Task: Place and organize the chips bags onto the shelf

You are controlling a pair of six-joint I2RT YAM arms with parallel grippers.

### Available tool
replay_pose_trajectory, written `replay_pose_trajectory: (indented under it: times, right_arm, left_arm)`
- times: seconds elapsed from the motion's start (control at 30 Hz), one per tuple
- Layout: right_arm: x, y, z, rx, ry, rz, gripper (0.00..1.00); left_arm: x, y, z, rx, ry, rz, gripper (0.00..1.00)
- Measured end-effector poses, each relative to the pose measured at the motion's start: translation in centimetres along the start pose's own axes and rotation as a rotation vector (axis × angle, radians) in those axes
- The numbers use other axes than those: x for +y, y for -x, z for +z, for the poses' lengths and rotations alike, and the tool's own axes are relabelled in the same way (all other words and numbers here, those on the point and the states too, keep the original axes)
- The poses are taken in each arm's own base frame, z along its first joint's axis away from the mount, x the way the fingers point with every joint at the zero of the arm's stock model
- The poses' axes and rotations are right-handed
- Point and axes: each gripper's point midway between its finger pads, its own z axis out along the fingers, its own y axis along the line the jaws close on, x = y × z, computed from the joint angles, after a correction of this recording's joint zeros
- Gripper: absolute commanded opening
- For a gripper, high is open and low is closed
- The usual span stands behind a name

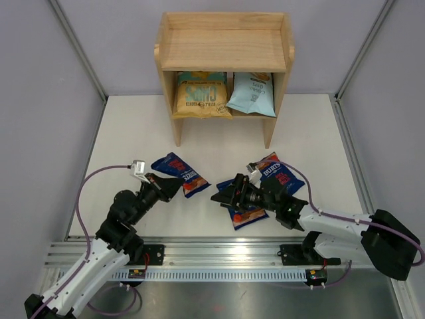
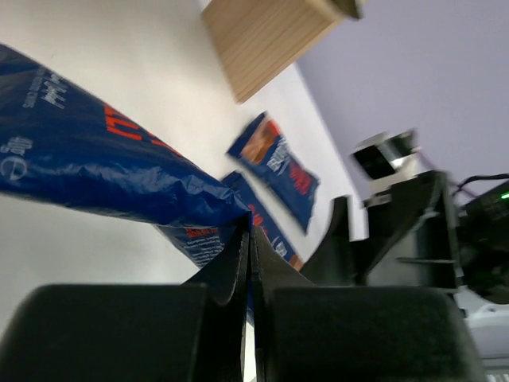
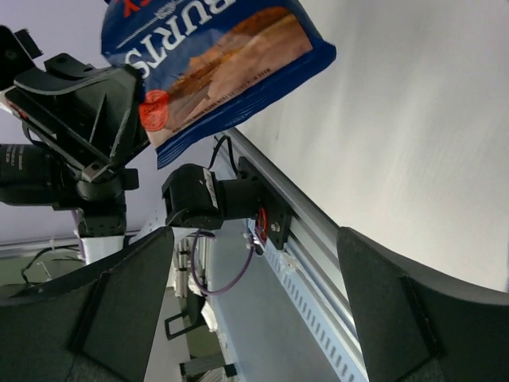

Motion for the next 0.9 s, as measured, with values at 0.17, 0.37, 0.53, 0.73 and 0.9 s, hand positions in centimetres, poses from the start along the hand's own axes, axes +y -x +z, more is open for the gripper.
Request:
replay_pose_trajectory:
  times: [0.17, 0.37, 0.53, 0.73, 0.9]
  right_arm:
    - [1.3, -0.8, 2.9, -0.018, 0.021, 0.036, 0.91]
    - [4.5, 1.3, 4.7, -0.102, 0.128, 0.051, 0.91]
    - [6.3, 2.6, 5.3, -0.146, 0.177, 0.082, 0.89]
    - [6.9, 3.1, 6.4, -0.146, 0.179, 0.138, 0.66]
    - [7.5, 3.7, 6.5, -0.168, 0.194, 0.171, 0.36]
  left_arm:
    - [-2.1, 0.7, -0.1, -0.038, -0.115, -0.032, 0.0]
    - [-4.9, 1.5, -1.0, -0.078, -0.264, -0.06, 0.0]
    - [-6.0, 1.4, -1.7, -0.091, -0.349, -0.084, 0.0]
    - [-6.8, 1.1, -2.3, -0.104, -0.438, -0.11, 0.0]
    - [-8.0, 1.6, -3.1, -0.125, -0.502, -0.098, 0.0]
